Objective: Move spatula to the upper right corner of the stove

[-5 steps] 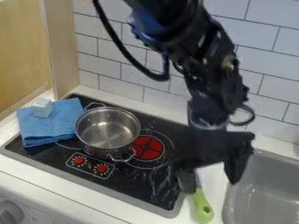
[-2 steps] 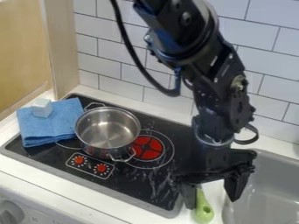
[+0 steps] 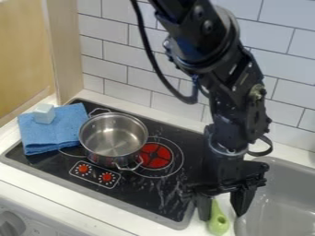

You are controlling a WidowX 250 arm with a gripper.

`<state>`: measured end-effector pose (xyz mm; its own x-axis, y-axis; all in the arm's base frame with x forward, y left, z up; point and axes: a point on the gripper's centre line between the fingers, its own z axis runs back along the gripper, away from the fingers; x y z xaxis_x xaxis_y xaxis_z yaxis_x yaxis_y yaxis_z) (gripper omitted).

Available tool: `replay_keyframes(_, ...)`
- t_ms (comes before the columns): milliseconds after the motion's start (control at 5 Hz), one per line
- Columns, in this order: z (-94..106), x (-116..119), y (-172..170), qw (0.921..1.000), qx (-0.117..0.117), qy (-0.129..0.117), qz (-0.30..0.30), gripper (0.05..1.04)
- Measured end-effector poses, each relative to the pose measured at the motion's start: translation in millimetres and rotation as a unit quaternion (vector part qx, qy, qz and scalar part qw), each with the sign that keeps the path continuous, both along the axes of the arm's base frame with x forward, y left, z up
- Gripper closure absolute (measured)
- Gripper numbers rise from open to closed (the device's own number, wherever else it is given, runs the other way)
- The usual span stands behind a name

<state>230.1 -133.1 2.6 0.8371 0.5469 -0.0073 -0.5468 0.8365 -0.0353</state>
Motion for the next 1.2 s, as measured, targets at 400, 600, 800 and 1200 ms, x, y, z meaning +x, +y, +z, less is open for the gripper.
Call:
replay_keyframes(400,0.9,3.5,-0.6,1.0,0.003,-0.003,0.0,0.835)
replay_keyframes(600,0.5,3.1,-0.5,1.0,0.003,-0.001,-0.001,0.843)
replay_keyframes(800,1.2,3.9,-1.0,1.0,0.002,-0.003,-0.002,0.843)
replay_keyframes(1200,2.7,8.9,3.9,0.9999,0.004,-0.014,-0.006,0.843)
